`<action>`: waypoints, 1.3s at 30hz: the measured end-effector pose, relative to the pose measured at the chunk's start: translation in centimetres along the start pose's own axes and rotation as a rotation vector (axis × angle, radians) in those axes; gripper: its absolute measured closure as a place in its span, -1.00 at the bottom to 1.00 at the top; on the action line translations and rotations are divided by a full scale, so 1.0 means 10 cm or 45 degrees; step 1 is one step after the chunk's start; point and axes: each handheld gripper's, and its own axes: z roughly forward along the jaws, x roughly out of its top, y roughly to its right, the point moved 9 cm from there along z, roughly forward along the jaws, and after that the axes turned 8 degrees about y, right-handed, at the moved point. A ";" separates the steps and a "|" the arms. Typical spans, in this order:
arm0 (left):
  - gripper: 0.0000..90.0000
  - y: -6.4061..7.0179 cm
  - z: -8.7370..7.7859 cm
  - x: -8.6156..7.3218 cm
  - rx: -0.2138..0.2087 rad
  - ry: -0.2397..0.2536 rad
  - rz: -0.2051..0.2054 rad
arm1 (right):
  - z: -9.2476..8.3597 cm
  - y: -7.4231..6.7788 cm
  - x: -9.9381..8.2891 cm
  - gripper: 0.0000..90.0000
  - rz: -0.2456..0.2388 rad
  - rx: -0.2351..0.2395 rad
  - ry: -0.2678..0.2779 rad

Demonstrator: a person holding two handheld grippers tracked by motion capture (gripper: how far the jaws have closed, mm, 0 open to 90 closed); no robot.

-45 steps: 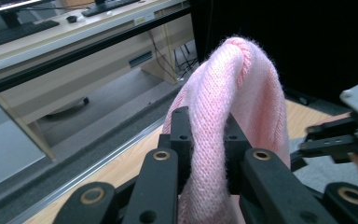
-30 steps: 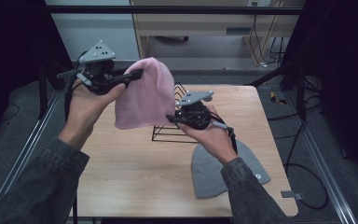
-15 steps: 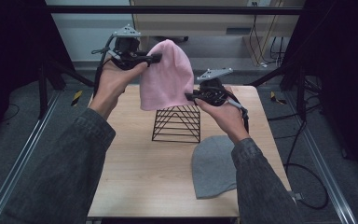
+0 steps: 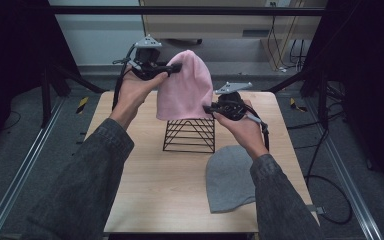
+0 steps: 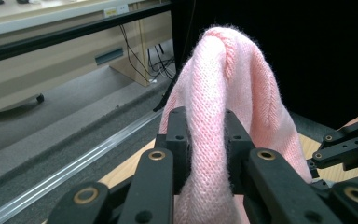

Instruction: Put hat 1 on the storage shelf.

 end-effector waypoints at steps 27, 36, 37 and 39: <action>0.61 0.16 0.07 -0.50 -0.041 -0.016 -0.027 | 0.08 -0.02 -0.62 0.72 -0.082 -0.118 -0.146; 0.62 0.24 0.06 -0.65 -0.066 -0.087 -0.032 | 0.10 -0.02 -0.78 0.68 -0.069 -0.111 -0.194; 0.62 0.26 0.06 -0.67 -0.063 -0.094 -0.023 | 0.10 -0.02 -0.80 0.66 -0.061 -0.107 -0.206; 0.63 0.27 0.06 -0.68 -0.067 -0.096 -0.022 | 0.10 -0.02 -0.82 0.64 -0.054 -0.103 -0.209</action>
